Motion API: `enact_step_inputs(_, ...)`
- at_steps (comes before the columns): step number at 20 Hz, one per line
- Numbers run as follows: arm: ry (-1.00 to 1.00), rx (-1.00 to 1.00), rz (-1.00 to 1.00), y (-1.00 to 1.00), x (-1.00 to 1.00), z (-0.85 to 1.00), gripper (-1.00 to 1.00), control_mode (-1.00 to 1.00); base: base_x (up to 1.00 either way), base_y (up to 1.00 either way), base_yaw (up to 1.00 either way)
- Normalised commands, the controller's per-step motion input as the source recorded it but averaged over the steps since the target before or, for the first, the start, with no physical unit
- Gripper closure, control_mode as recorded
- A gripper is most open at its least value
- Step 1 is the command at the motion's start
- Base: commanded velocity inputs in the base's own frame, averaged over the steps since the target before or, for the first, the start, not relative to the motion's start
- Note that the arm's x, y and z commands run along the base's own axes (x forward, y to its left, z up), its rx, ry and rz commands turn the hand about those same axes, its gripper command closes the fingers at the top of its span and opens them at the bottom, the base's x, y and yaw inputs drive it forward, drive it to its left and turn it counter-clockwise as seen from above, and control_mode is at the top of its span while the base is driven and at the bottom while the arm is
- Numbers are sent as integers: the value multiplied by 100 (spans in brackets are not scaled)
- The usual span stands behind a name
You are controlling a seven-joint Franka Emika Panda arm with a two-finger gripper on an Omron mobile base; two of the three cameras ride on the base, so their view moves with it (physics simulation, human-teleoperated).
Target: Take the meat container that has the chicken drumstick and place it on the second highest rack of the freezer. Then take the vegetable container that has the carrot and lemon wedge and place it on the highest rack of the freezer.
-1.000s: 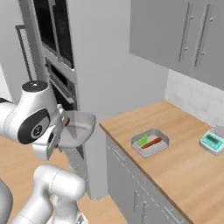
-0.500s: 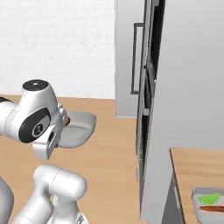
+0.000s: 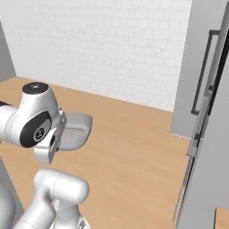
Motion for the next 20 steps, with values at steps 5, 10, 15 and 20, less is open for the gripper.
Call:
enact_step_inputs(5, 0, 0, 0, 0, 0, 0, 100, 100, 100, -20, -9)
enact_step_inputs(10, 0, 0, 0, 0, 0, 0, 100, 100, 100, -7, -25)
enact_step_inputs(15, 0, 0, 0, 0, 0, 0, 100, 100, 100, 24, -33)
enact_step_inputs(20, 0, 0, 0, 0, 0, 0, 100, 100, 100, 53, -38)
